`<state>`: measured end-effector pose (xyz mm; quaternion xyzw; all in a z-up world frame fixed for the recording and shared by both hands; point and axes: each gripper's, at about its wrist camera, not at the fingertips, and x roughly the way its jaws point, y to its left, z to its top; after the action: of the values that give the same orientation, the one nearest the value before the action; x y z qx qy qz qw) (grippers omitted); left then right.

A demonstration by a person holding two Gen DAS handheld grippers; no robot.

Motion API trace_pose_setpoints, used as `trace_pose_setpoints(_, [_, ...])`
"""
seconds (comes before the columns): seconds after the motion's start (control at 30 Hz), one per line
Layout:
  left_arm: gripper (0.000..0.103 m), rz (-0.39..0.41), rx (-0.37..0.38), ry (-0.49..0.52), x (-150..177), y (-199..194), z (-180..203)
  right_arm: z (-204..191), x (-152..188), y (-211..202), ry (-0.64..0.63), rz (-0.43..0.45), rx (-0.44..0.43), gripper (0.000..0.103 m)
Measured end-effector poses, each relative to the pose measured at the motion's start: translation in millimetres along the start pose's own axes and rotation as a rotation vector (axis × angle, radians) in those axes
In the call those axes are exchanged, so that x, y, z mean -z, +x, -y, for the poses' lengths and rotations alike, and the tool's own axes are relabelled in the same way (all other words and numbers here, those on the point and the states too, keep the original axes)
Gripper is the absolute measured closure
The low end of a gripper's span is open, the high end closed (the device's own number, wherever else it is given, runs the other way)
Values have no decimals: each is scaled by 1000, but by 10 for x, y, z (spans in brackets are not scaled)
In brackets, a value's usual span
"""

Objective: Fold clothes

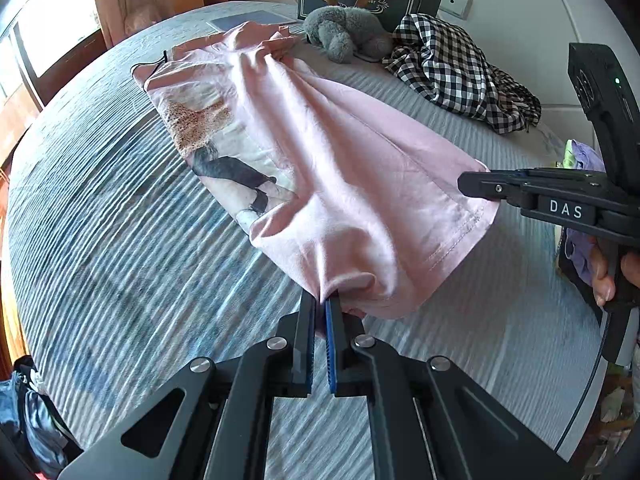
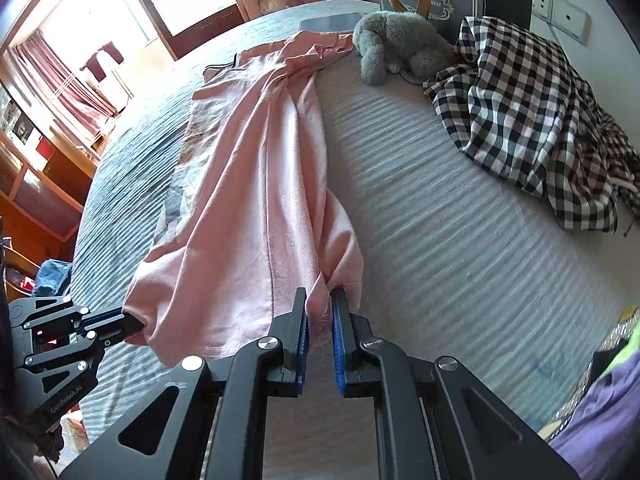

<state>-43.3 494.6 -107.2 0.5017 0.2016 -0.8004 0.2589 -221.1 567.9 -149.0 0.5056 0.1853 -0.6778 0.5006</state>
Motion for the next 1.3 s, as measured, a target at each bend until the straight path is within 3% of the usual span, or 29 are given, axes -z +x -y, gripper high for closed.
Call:
trace_pose_setpoints(0.1, [100,-18,-14,42,231,-197,-153,-89,359,-10,91,-50,-72,99])
trace_pose_setpoints(0.23, [99,-74,6,55,524,-174,-339,-203,791,125,113,-115,-81,99])
trace_pose_setpoints(0.27, [99,-79,24,39,558,-154,-389,-173,806,117,121,-97,-78,96])
trace_pose_setpoints(0.33, [89,-56,39,9,580,-165,-456,-131,735,47,109,-34,-50,93])
trace_pose_setpoints(0.4, [55,2,21,-16,567,-207,-486,-79,566,20,97,23,-16,75])
trace_pose_setpoints(0.43, [52,29,13,-31,556,-216,-501,-49,477,17,94,46,-3,60])
trace_pose_setpoints(0.47, [51,42,5,-42,540,-191,-509,-32,391,23,90,64,7,54])
trace_pose_setpoints(0.63, [51,17,-10,-49,488,59,-497,-100,68,337,36,34,56,52])
trace_pose_setpoints(0.83, [50,23,-6,-42,465,189,-372,-232,69,434,-50,-6,75,44])
trace_pose_setpoints(1.07, [42,28,-52,-38,437,284,-254,-336,162,508,-136,-15,100,44])
trace_pose_setpoints(1.13, [41,32,-69,-39,428,294,-211,-356,160,524,-150,-19,136,54])
trace_pose_setpoints(1.17, [41,33,-69,-51,420,291,-211,-360,157,524,-151,-24,152,61])
trace_pose_setpoints(1.2, [47,36,-70,-64,412,279,-221,-348,152,515,-143,-33,148,65])
trace_pose_setpoints(1.23, [59,38,-65,-74,405,263,-231,-345,150,505,-137,-43,138,78])
trace_pose_setpoints(1.27, [88,32,-47,-72,399,240,-236,-361,155,492,-135,-56,108,91])
trace_pose_setpoints(1.3, [97,20,-35,-69,382,240,-230,-385,163,485,-138,-67,86,92])
